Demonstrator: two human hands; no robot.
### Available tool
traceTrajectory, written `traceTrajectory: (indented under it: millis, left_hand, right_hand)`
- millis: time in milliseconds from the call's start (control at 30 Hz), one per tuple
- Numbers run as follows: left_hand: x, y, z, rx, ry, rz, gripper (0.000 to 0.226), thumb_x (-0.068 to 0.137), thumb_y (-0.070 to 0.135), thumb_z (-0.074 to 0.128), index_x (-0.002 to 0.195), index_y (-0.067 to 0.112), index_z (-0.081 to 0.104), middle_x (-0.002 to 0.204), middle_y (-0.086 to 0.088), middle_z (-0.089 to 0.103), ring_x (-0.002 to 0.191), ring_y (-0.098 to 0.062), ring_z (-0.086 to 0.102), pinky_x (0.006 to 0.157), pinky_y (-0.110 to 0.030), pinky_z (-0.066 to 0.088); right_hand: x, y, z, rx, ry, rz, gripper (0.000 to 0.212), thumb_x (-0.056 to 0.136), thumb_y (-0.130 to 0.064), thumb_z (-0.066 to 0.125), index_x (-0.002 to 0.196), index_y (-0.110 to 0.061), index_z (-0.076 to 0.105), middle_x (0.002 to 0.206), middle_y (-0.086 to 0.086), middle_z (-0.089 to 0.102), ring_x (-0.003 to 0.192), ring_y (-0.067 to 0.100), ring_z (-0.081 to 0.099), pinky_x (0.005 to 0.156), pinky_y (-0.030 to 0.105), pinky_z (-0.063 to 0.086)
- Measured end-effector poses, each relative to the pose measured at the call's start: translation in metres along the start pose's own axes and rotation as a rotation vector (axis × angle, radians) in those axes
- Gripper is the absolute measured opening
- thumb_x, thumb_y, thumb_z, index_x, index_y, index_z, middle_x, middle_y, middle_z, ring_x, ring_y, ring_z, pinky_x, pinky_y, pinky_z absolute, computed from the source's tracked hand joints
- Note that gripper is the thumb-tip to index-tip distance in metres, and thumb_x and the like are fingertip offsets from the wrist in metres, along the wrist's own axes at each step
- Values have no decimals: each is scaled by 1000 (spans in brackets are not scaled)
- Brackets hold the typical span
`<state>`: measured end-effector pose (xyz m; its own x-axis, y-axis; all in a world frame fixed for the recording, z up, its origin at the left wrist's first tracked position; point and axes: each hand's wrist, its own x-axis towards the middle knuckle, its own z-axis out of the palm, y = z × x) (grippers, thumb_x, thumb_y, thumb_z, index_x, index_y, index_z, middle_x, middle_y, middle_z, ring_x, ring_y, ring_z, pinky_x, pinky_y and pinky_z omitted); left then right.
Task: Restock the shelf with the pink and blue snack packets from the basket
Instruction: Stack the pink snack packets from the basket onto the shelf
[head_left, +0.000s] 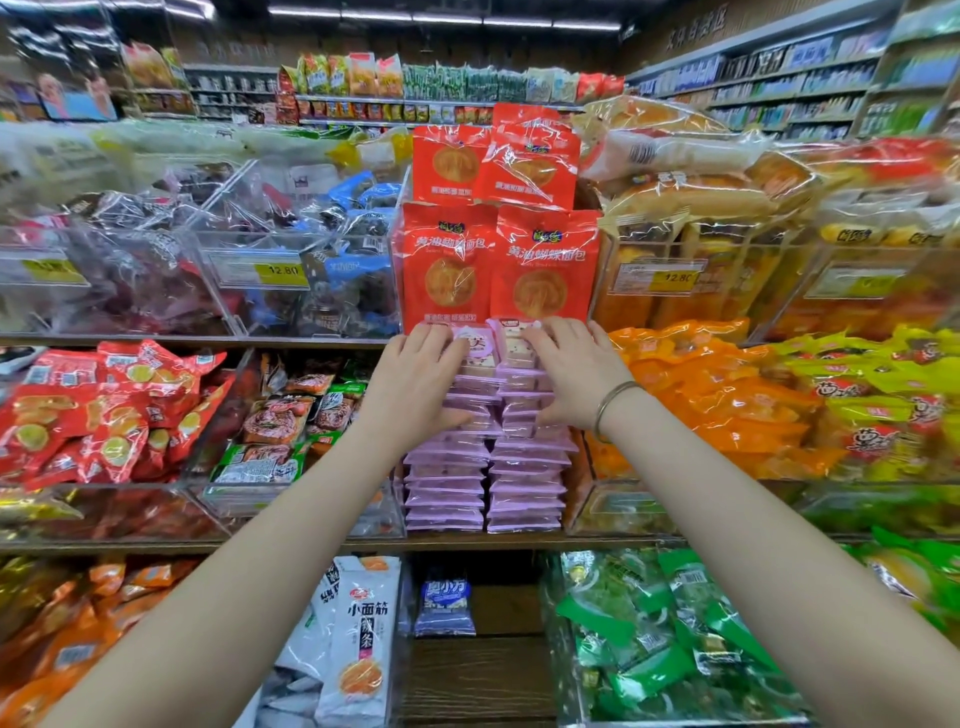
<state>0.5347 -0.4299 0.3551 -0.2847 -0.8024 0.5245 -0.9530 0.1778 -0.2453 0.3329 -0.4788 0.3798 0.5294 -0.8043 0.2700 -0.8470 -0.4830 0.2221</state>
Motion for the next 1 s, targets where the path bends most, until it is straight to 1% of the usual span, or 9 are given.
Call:
traceTrajectory:
  millis: [133,233,367,500,567,667,733,867,1000]
  left_hand:
    - [-6,2,-4,-50,10,-14,77,70,68,62,123,14,50,121,-5,55,111,-26,50,93,-38,39]
    - [-11,3,-10,-140,35,-59,65,80,63,51,121,12,53,121,-5,56,113,-26,51,95,-39,39]
    - [-18,8,-16,-231,84,-57,51,85,47,59,119,9,55,115,-7,59,111,-28,53,94,-40,38]
    - [-20,18,-19,-241,62,-50,46,86,44,59,118,11,56,115,-5,58,110,-27,51,93,-39,36]
    - [-19,20,-17,-202,9,-36,50,84,44,61,121,12,54,120,-5,54,114,-26,49,94,-38,36]
    - [-19,22,-15,-130,-22,-30,57,82,37,66,129,11,49,132,-8,49,125,-28,43,102,-40,33]
    - [-20,23,-14,-102,-26,-34,61,81,33,67,133,9,46,136,-10,46,129,-29,40,105,-43,31]
    - [-24,24,-13,-126,-11,-40,61,80,31,67,133,10,47,135,-9,49,127,-30,43,106,-45,32]
    - [-27,23,-12,-156,42,-26,57,80,37,66,128,9,52,128,-9,53,122,-30,47,103,-45,34]
  right_hand:
    - [-4,-1,-4,57,-26,-8,110,61,-59,75,147,-22,16,148,4,27,137,25,27,115,52,15]
    - [-8,2,-10,184,-19,-10,103,63,-63,71,146,-25,21,147,1,32,136,24,30,114,50,17]
    - [-15,3,-17,257,19,-41,92,69,-60,68,143,-22,30,147,1,36,133,23,36,110,43,30]
    - [-19,1,-16,290,34,-65,86,72,-53,70,143,-22,31,147,1,37,133,22,37,108,41,34]
    - [-18,1,-13,233,-8,-75,90,70,-49,73,144,-22,28,149,1,33,135,23,34,110,42,32]
    - [-15,-1,-7,134,-36,-53,96,70,-42,76,147,-23,20,154,2,22,141,23,23,116,47,21]
    - [-14,-2,-6,119,-32,-40,97,71,-39,76,147,-24,18,154,1,20,142,22,20,116,49,16]
    - [-15,-3,-6,144,6,-41,97,69,-39,76,147,-25,20,152,2,24,140,22,22,116,49,18]
    - [-18,-4,-7,171,7,-55,94,71,-43,73,147,-25,20,153,1,23,140,22,22,115,47,21]
